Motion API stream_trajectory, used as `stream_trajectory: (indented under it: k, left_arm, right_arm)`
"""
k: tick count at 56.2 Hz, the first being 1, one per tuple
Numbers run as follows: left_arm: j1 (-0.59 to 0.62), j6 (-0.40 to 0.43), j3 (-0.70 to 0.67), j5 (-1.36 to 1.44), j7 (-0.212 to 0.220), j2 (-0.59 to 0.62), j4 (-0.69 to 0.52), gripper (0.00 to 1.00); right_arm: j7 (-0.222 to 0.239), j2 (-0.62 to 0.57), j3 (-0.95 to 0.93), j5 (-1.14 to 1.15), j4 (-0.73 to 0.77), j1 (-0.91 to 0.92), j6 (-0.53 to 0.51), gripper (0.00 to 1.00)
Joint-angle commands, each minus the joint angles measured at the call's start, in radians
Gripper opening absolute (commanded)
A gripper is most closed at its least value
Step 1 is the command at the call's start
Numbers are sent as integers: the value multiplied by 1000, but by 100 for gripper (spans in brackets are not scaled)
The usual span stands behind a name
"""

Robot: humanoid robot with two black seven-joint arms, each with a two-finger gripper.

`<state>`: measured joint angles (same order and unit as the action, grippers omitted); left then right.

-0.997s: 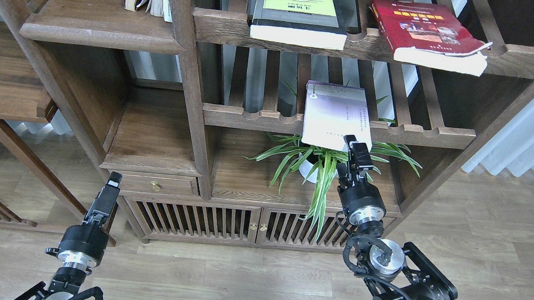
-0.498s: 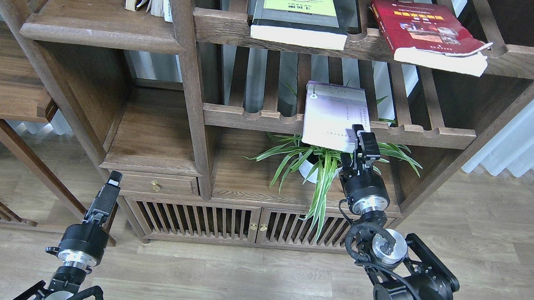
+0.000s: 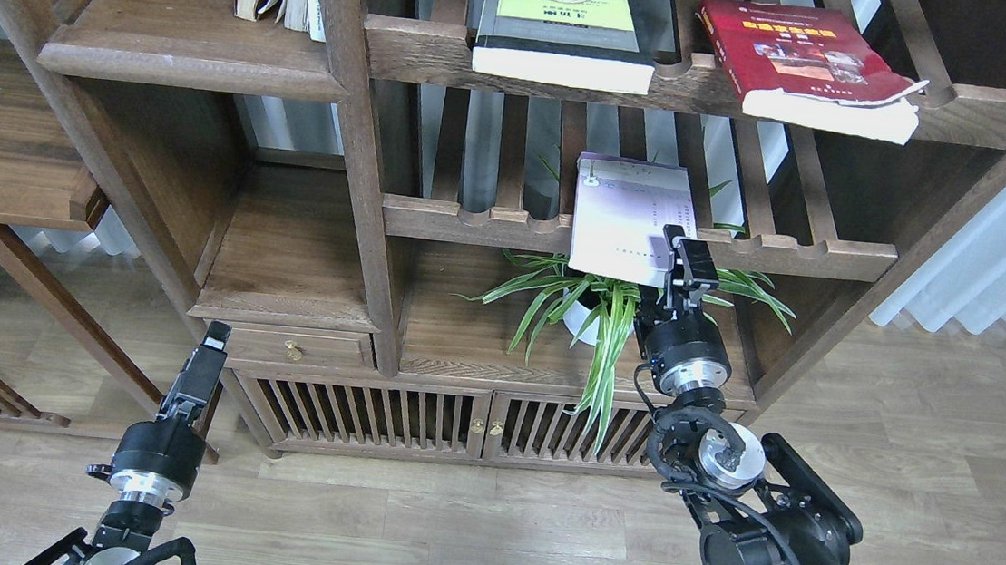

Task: Organize books on shelf
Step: 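Reach the right gripper up to the white book on the middle shelf, then pull the white book down off the shelf with the right gripper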

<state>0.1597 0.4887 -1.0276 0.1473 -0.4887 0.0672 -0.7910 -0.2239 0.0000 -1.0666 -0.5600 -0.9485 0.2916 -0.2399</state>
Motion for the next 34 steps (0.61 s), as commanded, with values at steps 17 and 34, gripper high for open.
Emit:
stream_trajectory:
  k: [17,34]
  left_arm:
    - [0,0,-8,0,0,0,7,100]
    - [1,0,-9,0,0,2,7,100]
  right_arm:
    - [0,0,31,5,91,-3,-249,18]
    - [2,0,109,6,109,-6,-249,5]
